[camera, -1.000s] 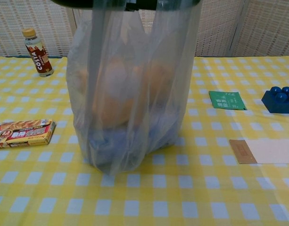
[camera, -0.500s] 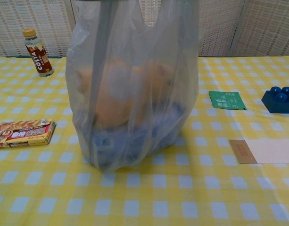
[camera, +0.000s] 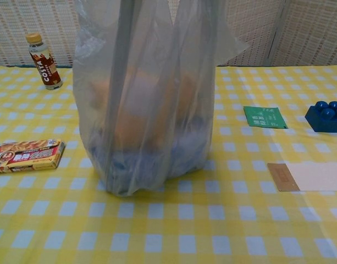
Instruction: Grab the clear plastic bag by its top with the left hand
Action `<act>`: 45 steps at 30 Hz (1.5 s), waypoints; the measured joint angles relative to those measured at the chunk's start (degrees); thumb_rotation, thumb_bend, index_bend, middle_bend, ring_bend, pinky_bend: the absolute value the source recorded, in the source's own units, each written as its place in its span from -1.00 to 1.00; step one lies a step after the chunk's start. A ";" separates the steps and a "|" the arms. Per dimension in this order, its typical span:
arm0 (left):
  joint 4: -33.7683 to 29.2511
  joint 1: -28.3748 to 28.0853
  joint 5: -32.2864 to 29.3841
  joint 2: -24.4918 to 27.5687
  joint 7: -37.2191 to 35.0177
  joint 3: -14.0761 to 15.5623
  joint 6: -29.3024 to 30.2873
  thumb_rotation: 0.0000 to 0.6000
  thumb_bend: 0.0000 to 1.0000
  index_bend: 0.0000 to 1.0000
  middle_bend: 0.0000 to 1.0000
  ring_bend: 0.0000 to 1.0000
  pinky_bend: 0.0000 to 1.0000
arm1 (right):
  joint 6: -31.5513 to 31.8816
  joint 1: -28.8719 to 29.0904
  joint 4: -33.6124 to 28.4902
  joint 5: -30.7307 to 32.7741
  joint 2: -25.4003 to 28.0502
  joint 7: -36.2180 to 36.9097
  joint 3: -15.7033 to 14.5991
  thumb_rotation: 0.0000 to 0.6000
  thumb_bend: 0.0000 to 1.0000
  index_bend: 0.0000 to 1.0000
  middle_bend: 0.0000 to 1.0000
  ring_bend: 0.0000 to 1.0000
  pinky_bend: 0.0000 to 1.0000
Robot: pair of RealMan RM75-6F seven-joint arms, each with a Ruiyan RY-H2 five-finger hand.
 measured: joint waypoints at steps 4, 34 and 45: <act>-1.78 0.88 -4.81 0.86 3.95 -0.89 -0.97 1.00 -0.64 -0.25 0.05 0.23 0.61 | -0.35 0.12 0.10 0.21 -0.02 0.02 0.06 1.00 -0.18 -1.00 -1.00 -1.00 -1.00; -15.60 12.30 -23.86 5.40 31.40 -11.86 -3.84 1.00 0.44 0.59 1.00 0.98 1.00 | 1.21 -0.47 -0.42 -2.16 0.17 -0.34 -0.85 1.00 -0.18 -1.00 -1.00 -1.00 -1.00; -18.11 13.31 -27.54 18.64 25.24 -23.79 -8.16 1.00 0.44 0.60 1.00 0.98 1.00 | 0.59 -0.22 -0.36 -1.75 0.01 -0.53 -0.67 1.00 -0.18 -1.00 -1.00 -1.00 -1.00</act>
